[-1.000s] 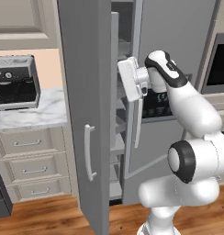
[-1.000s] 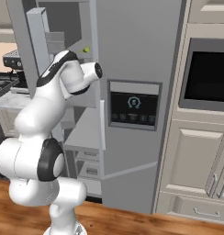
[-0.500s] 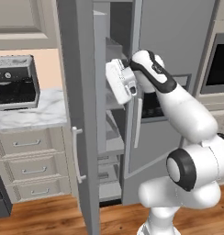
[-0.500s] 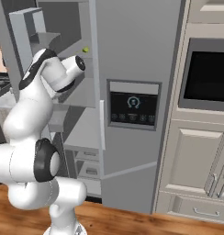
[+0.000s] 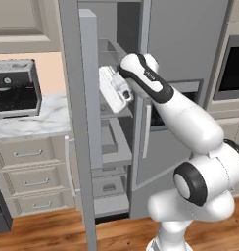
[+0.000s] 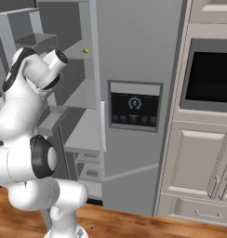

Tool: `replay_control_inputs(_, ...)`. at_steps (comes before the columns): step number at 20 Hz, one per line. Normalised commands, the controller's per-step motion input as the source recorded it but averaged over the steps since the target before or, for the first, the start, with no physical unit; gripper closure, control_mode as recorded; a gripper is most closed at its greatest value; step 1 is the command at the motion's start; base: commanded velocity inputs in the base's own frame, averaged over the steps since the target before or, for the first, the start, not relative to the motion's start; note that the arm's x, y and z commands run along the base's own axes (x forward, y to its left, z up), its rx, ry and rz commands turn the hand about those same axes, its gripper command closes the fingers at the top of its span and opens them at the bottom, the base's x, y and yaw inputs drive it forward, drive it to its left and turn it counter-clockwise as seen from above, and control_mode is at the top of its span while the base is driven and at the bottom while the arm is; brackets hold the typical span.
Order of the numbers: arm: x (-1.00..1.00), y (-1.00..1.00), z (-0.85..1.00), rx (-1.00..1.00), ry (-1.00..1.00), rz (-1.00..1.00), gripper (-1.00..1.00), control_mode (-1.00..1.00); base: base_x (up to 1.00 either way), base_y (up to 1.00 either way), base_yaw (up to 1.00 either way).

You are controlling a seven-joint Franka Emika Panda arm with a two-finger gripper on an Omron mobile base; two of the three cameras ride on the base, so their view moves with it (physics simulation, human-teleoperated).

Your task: There is a bowl on the dining counter. Grab a lemon wedge from the fridge and place it in the bowl. Then get the liquor bottle and glass cup from the cabinet and place them next to the bowl.

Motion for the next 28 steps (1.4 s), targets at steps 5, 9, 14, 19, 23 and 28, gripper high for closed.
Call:
replay_control_inputs(5,0.00,0.84,0.00,-0.11,0.08,0.00,-1.00,-1.00,0.00,0.00,0.00)
replay_control_inputs(9,-0.03,0.36,-0.09,-0.11,0.02,0.03,-1.00,-1.00,0.00,0.00,0.00)
replay_control_inputs(14,-0.30,-0.65,-0.20,0.00,-0.13,0.00,-1.00,-1.00,0.00,0.00,0.00)
replay_control_inputs(19,-0.07,-0.93,-0.04,0.00,-0.05,0.00,-1.00,-1.00,0.00,0.00,0.00)
replay_control_inputs(23,0.00,-0.76,0.00,0.00,-0.10,0.00,-1.00,-1.00,0.00,0.00,0.00)
replay_control_inputs(28,0.01,-0.50,-0.02,-0.12,-0.27,0.00,-1.00,-1.00,0.00,0.00,0.00)
